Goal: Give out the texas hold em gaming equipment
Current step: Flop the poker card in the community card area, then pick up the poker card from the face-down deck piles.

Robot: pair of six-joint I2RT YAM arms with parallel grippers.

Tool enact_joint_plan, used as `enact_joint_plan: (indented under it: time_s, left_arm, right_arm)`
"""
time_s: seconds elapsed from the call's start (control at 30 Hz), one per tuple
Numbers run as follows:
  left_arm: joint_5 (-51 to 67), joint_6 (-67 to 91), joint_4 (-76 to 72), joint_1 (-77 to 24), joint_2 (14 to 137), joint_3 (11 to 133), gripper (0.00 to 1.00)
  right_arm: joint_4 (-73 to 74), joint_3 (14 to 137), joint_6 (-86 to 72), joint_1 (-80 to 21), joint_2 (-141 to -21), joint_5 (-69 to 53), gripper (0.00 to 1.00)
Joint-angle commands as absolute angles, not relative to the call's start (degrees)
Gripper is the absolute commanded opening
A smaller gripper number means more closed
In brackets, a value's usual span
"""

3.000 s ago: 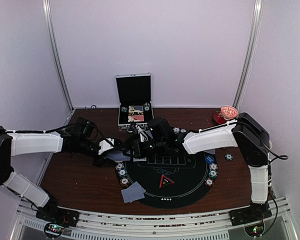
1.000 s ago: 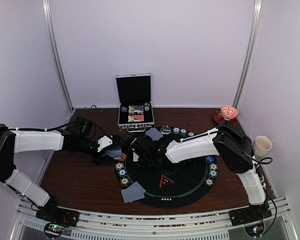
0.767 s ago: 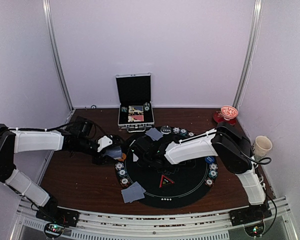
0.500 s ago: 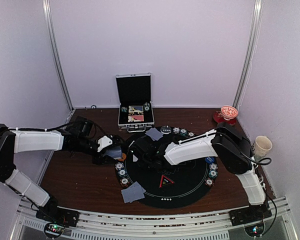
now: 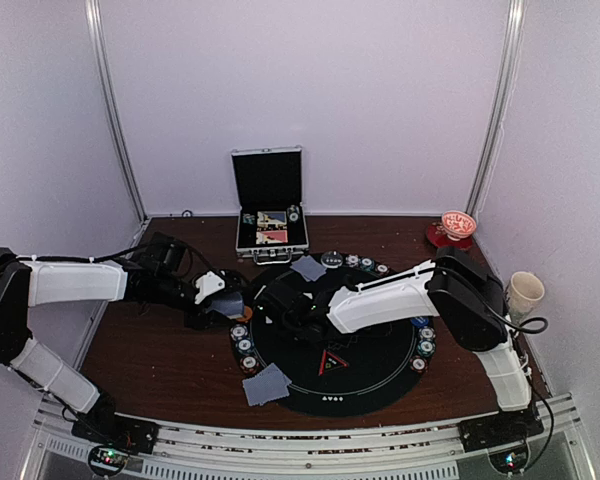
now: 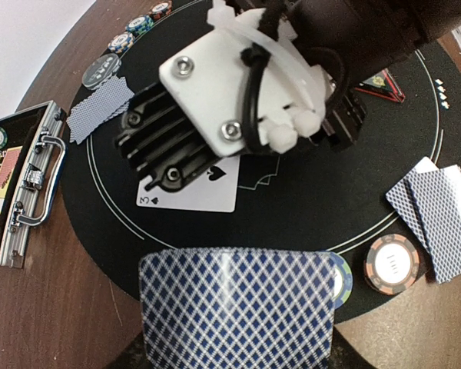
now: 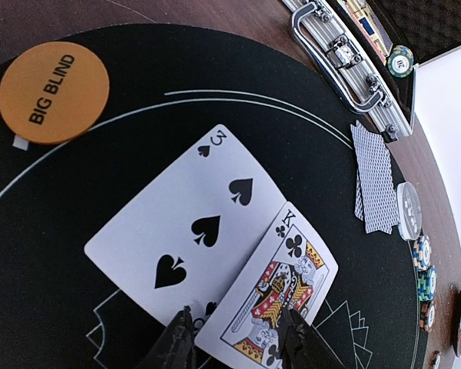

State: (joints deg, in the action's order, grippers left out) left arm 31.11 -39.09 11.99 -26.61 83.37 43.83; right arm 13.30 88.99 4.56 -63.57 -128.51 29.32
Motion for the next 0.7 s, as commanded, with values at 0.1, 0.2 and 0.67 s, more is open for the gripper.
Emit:
enact_joint_plan:
  time_s: [0.1,0.2,0.67]
  left_arm:
    - [32.3,-38.8,10.1,-26.2,83.7,45.7,0.56]
    - [32.3,-38.8,10.1,-26.1,83.7,45.7,0.56]
    - [34.5,-40.4,11.1,-26.2,82.4,45.1,0.56]
  right_arm:
    - [16.5,89.2,3.6,-65.0,-123.4,28.6,0.41]
    - [17.4,89.0,2.8,-65.5,-122.0,28.9,0.42]
    - [7.5,77.8,-19.0,-61.5,-106.6,4.1,0.75]
